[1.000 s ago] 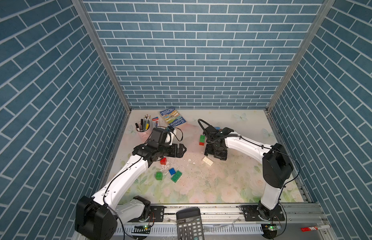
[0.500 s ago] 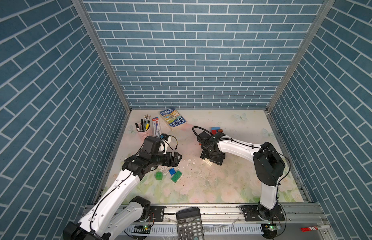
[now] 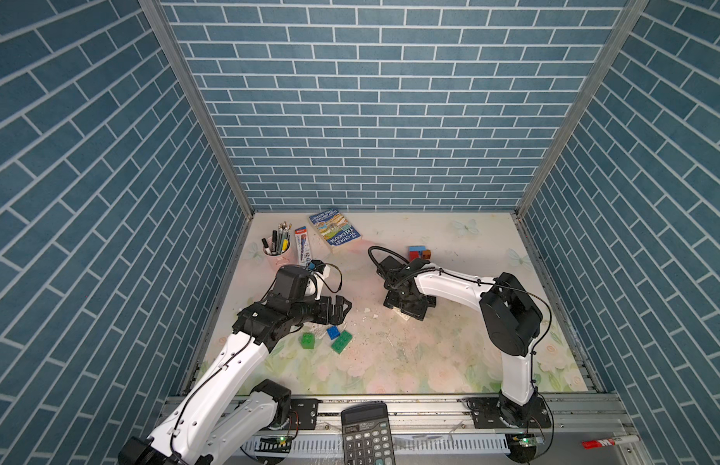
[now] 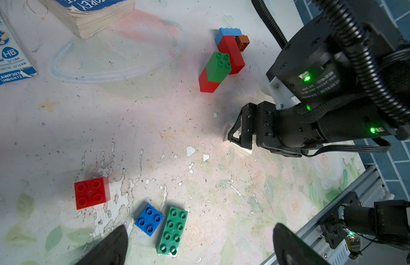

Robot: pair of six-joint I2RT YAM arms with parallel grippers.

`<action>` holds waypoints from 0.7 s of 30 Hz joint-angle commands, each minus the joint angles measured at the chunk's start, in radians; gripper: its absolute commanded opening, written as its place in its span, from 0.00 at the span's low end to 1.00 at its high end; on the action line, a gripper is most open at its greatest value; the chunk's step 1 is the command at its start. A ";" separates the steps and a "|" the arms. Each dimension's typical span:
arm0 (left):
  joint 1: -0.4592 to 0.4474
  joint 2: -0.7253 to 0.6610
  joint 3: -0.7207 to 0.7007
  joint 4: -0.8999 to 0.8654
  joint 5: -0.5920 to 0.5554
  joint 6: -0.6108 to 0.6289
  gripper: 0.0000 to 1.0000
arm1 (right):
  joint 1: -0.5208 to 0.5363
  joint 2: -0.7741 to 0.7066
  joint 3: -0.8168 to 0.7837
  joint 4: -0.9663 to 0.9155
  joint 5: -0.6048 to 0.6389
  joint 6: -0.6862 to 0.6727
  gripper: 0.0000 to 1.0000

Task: Assemble the letter r with lego
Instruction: Pick up the lego brick from the center of the board.

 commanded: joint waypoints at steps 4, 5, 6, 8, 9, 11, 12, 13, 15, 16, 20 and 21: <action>0.007 -0.002 0.001 -0.017 0.002 0.014 1.00 | 0.002 0.014 0.010 -0.005 0.015 0.057 0.85; 0.007 -0.002 0.001 -0.018 0.001 0.014 1.00 | 0.003 0.014 0.009 -0.006 0.015 0.059 0.85; 0.007 -0.001 0.001 -0.017 0.002 0.016 1.00 | 0.004 0.016 0.008 -0.002 0.014 0.059 0.85; 0.006 -0.001 0.003 -0.017 0.005 0.018 1.00 | 0.004 0.016 0.012 -0.002 0.013 0.060 0.85; 0.007 -0.002 0.004 -0.019 0.007 0.020 1.00 | 0.004 0.015 0.013 -0.003 0.012 0.059 0.85; 0.007 -0.003 0.003 -0.020 0.005 0.022 1.00 | 0.004 0.006 0.013 -0.008 0.018 0.062 0.85; 0.007 -0.003 0.003 -0.019 0.008 0.025 1.00 | 0.006 -0.002 0.013 -0.012 0.025 0.065 0.85; 0.007 -0.003 0.003 -0.019 0.011 0.025 1.00 | 0.006 -0.011 0.011 -0.014 0.029 0.066 0.85; 0.007 -0.003 0.003 -0.017 0.013 0.025 1.00 | 0.007 -0.029 0.013 -0.021 0.039 0.077 0.85; 0.007 -0.003 0.003 -0.015 0.014 0.027 1.00 | 0.009 -0.038 0.013 -0.022 0.044 0.082 0.85; 0.007 -0.001 0.001 -0.011 0.020 0.030 1.00 | 0.015 -0.053 0.023 -0.021 0.048 0.091 0.86; 0.008 -0.001 0.002 -0.011 0.020 0.030 1.00 | 0.016 -0.053 0.028 -0.023 0.050 0.094 0.86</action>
